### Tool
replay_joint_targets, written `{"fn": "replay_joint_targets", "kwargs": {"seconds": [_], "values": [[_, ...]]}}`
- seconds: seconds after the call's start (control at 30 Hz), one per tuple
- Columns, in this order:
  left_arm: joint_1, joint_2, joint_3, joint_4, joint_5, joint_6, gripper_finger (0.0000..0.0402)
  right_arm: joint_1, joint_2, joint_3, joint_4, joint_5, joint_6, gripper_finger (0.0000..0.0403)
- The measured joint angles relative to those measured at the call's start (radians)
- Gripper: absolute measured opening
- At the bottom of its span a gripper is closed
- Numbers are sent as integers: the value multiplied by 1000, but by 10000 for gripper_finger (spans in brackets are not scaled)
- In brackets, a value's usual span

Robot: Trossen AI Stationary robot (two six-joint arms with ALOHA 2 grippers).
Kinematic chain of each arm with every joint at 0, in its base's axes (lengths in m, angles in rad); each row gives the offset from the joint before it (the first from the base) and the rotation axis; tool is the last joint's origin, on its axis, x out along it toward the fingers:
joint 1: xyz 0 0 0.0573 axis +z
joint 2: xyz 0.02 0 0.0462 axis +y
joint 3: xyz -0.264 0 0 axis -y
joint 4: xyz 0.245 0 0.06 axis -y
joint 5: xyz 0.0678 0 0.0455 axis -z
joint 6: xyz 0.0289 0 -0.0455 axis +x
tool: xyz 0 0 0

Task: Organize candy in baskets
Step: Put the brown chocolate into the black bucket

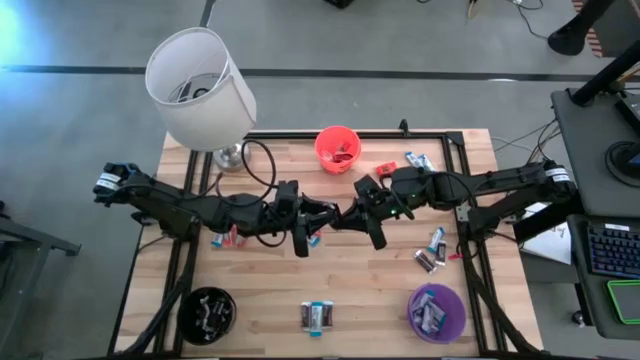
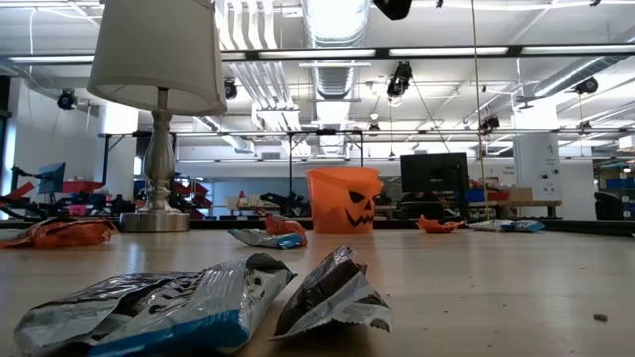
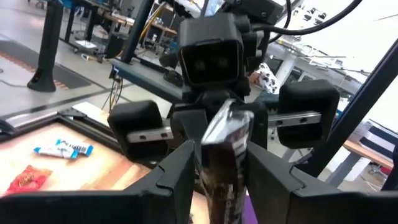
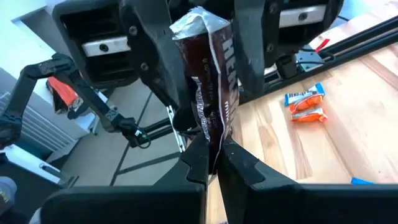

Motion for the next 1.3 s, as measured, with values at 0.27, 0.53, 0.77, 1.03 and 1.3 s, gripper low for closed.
{"fn": "replay_joint_targets", "kwargs": {"seconds": [0.27,0.53,0.77,1.03,1.3], "values": [[0,-1,0,-5,1,25,46,3,7,0,-9,-1,1,13],[0,-2,0,-11,1,25,12,4,7,0,-9,-1,-20,13],[0,-2,0,-14,1,25,16,4,7,0,-9,2,-55,13],[0,-2,0,-18,0,25,17,4,7,0,-10,2,-89,25],[0,-2,0,-24,0,26,17,4,4,0,-9,26,-88,110]]}}
